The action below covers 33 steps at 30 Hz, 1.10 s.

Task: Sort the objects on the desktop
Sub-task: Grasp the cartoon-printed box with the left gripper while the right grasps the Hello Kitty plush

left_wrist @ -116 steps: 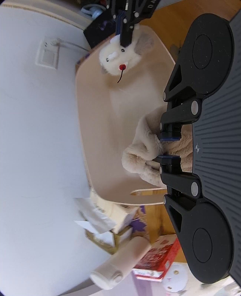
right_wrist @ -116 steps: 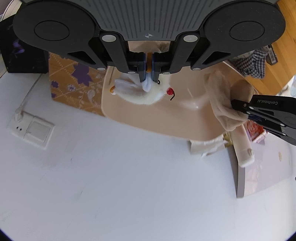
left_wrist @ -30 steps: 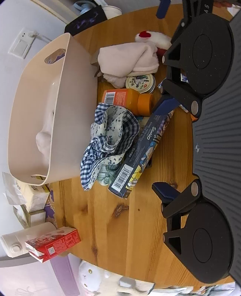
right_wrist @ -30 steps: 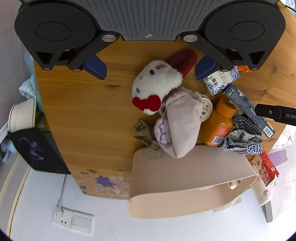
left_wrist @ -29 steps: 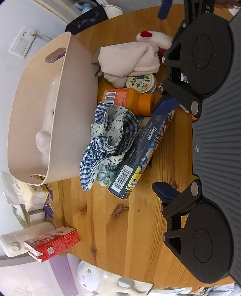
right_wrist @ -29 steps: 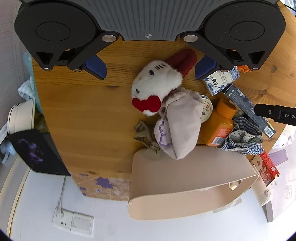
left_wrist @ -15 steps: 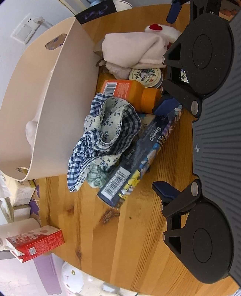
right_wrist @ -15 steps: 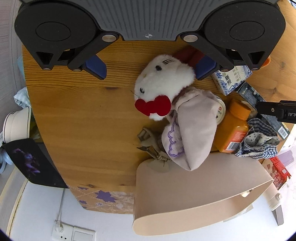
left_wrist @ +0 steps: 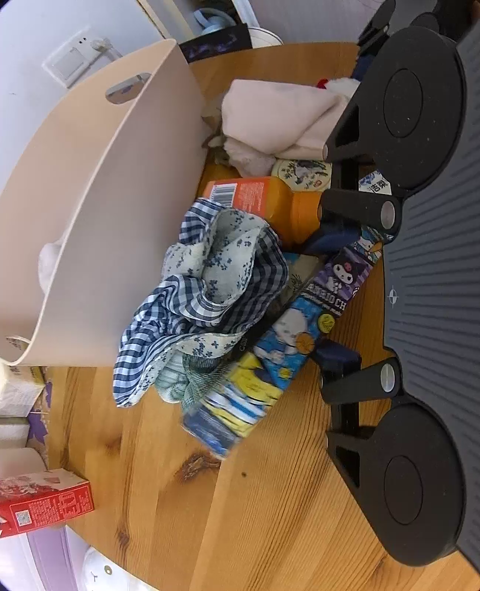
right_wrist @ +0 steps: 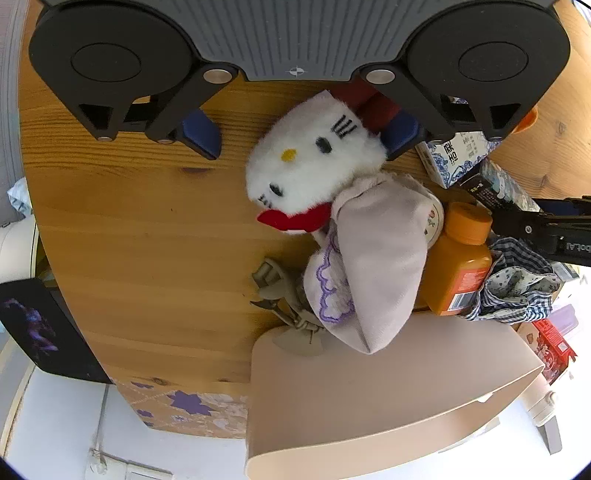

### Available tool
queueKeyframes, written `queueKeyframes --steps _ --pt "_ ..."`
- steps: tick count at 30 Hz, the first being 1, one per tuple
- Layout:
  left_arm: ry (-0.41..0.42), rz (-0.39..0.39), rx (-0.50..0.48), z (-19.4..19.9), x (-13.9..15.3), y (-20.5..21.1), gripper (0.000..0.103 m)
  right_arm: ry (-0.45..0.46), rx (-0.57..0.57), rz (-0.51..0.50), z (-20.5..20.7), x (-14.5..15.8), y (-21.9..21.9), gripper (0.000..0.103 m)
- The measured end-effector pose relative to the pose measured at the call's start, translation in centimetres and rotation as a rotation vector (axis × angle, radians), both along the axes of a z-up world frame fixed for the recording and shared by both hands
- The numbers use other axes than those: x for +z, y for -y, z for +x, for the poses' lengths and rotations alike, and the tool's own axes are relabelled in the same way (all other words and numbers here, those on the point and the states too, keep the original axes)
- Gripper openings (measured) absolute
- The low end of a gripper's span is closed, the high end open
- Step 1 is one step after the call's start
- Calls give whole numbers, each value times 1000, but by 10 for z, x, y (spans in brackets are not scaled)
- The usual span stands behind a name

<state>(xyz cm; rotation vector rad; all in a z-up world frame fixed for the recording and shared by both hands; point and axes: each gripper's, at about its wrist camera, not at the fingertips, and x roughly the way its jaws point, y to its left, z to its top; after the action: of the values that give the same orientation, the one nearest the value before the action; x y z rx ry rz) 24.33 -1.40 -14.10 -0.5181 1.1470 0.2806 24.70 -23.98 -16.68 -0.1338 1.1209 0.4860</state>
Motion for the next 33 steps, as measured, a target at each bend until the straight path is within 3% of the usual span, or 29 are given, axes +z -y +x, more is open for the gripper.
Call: queueKeyframes --steps 5,19,33 --pt "0 -10 5 -2 0 -4 37 4 8 18 2 4 -1 65" --pt "3 -22 62 -23 9 -22 24 32 -1 18 -19 12 1 60" --pt "63 -13 88 -55 28 -27 23 108 -32 30 -47 39 10 60"
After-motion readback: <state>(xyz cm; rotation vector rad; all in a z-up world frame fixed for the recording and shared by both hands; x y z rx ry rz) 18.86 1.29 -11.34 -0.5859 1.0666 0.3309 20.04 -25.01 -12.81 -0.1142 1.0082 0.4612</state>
